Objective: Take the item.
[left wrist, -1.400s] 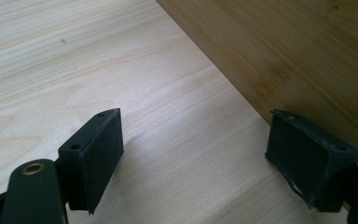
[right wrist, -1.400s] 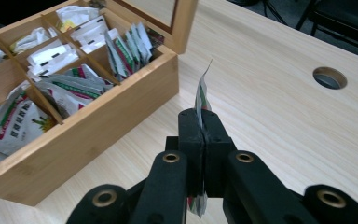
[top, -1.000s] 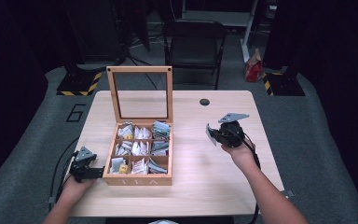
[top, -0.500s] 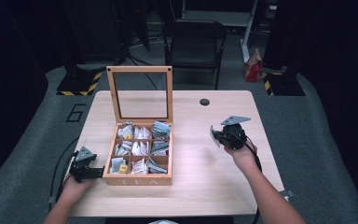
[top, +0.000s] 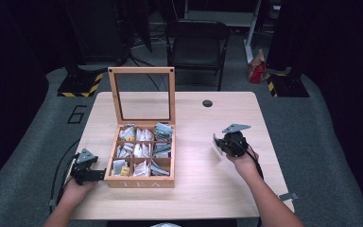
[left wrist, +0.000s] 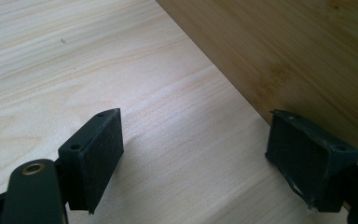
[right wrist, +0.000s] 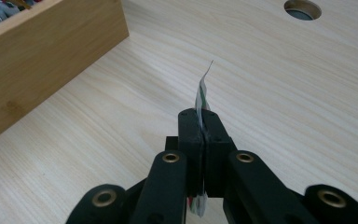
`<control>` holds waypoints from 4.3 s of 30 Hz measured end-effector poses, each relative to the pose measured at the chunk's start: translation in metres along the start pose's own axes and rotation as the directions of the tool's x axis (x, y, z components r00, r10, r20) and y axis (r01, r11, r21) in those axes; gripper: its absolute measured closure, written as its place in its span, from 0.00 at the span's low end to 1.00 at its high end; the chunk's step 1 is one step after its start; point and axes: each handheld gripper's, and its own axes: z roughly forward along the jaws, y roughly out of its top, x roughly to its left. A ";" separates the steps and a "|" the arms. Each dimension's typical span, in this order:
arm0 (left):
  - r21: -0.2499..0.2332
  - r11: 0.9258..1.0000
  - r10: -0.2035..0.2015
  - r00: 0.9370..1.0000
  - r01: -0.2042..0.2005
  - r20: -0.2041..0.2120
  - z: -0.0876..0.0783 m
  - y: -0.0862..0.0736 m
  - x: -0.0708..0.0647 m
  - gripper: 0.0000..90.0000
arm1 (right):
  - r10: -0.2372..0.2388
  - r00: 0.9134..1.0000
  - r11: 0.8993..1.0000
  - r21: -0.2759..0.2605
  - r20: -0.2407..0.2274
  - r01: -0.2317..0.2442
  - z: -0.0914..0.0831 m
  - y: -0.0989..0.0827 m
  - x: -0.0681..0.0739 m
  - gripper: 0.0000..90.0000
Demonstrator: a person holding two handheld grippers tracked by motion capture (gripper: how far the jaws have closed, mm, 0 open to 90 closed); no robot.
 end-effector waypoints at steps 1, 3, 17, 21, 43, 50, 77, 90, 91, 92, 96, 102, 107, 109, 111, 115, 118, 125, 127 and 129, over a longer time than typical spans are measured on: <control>0.000 1.000 0.000 1.000 0.000 0.000 0.000 0.000 0.000 0.20 | 0.007 1.000 1.000 -0.002 0.006 -0.007 0.001 0.000 0.000 0.98; 0.000 1.000 0.001 1.000 -0.001 0.000 0.000 0.000 0.000 0.20 | -0.003 1.000 1.000 -0.002 0.005 0.003 0.001 -0.002 -0.001 0.98; 0.000 1.000 0.000 1.000 0.000 0.000 0.000 0.000 0.000 0.20 | -0.020 0.999 0.999 0.029 0.037 0.019 0.010 -0.013 0.005 0.98; 0.000 1.000 0.000 1.000 0.000 0.000 0.000 0.000 0.000 0.20 | -0.048 0.998 0.998 0.029 0.033 0.047 0.013 -0.015 0.008 0.97; 0.000 1.000 0.000 1.000 0.000 0.000 0.000 0.000 0.000 0.20 | -0.071 0.997 0.995 0.066 -0.006 0.071 0.030 -0.032 0.027 0.90; 0.000 1.000 0.000 1.000 0.000 0.000 0.000 0.000 0.000 0.20 | -0.060 0.998 0.996 0.068 -0.014 0.061 0.030 -0.033 0.028 0.88; 0.000 1.000 0.000 1.000 0.000 0.000 0.000 0.000 0.000 0.20 | -0.017 0.998 1.000 -0.022 -0.057 0.016 0.006 -0.014 0.033 0.57; 0.000 1.000 0.000 1.000 0.000 0.000 0.000 0.000 0.000 0.20 | 0.012 0.999 0.999 -0.040 -0.029 -0.014 -0.012 -0.019 0.023 0.57; 0.000 1.000 0.000 1.000 0.000 0.000 0.000 0.000 0.000 0.20 | 0.014 1.000 0.999 -0.043 -0.027 -0.016 -0.013 -0.020 0.022 0.57; 0.000 1.000 0.000 1.000 0.000 0.000 0.000 0.000 0.000 0.20 | 0.020 0.999 0.999 -0.041 -0.025 -0.021 -0.014 -0.021 0.021 0.57; 0.000 1.000 0.000 1.000 0.000 0.000 0.000 0.000 0.000 0.20 | 0.034 0.999 0.998 -0.046 -0.016 -0.035 -0.016 -0.026 0.017 0.57; 0.000 1.000 0.000 1.000 0.000 0.000 0.000 0.000 0.000 0.20 | 0.038 0.999 0.999 -0.034 -0.006 -0.038 -0.017 -0.034 0.014 0.57; 0.000 1.000 0.000 1.000 0.000 0.000 0.000 0.000 0.000 0.20 | 0.031 1.000 0.999 -0.024 0.001 -0.031 -0.018 -0.039 0.015 0.57; 0.000 1.000 0.000 1.000 0.000 0.000 0.000 0.000 0.000 0.20 | 0.034 0.999 0.999 -0.025 0.003 -0.033 -0.017 -0.042 0.015 0.57; 0.000 1.000 0.000 1.000 0.000 0.000 0.000 0.000 0.000 0.20 | 0.028 1.000 0.999 -0.016 0.008 -0.028 -0.016 -0.045 0.015 0.57; 0.000 1.000 0.000 1.000 0.000 0.000 0.000 0.000 0.000 0.20 | 0.034 0.999 0.999 0.001 0.003 -0.034 -0.014 -0.052 0.014 0.57; 0.000 1.000 0.000 1.000 0.000 0.000 0.000 0.000 0.000 0.20 | 0.045 0.999 0.999 0.001 0.007 -0.045 -0.012 -0.055 0.014 0.58; 0.000 1.000 0.000 1.000 0.000 0.000 0.000 0.000 0.000 0.20 | 0.026 1.000 0.999 0.029 0.015 -0.026 -0.009 -0.062 0.015 0.58; 0.000 1.000 0.000 1.000 0.000 0.000 0.000 0.000 0.000 0.20 | 0.005 1.000 0.999 0.035 0.008 -0.005 -0.009 -0.063 0.015 0.58; 0.000 1.000 0.000 1.000 0.000 0.000 0.000 0.000 0.000 0.20 | 0.011 1.000 0.999 0.039 0.010 -0.012 -0.008 -0.064 0.017 0.58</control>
